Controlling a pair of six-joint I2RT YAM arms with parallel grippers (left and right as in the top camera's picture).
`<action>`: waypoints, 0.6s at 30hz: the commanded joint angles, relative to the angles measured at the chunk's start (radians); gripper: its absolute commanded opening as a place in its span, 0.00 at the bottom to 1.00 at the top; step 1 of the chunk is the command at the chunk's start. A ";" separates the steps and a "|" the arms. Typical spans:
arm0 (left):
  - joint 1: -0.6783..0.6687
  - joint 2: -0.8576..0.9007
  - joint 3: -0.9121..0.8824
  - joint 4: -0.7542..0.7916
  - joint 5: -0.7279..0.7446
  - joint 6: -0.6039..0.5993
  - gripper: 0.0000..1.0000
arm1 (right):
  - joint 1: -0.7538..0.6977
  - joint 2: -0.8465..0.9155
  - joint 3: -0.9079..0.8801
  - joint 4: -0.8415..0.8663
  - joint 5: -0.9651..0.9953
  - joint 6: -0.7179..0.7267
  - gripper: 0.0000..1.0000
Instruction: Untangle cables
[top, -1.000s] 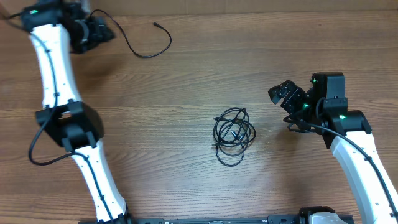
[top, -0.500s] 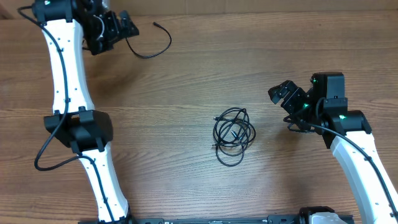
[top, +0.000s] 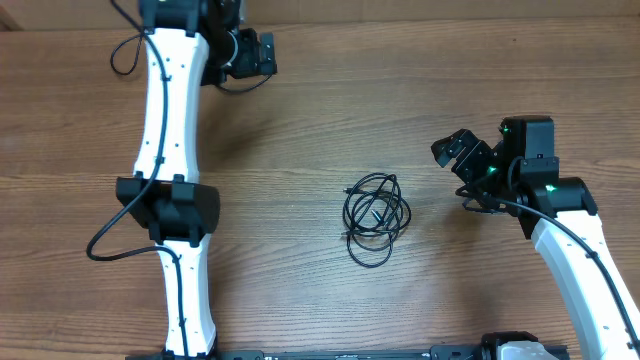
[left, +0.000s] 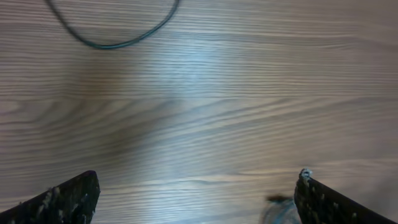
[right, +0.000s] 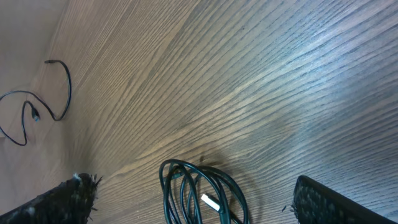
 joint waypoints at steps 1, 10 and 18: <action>-0.037 -0.017 -0.041 0.021 -0.190 -0.006 1.00 | -0.003 -0.008 0.015 0.005 0.003 -0.008 1.00; -0.053 -0.017 -0.179 0.174 -0.193 -0.006 1.00 | -0.003 -0.008 0.015 0.005 0.003 -0.008 1.00; -0.053 -0.017 -0.355 0.298 -0.195 -0.006 1.00 | -0.003 -0.008 0.015 0.005 0.003 -0.008 1.00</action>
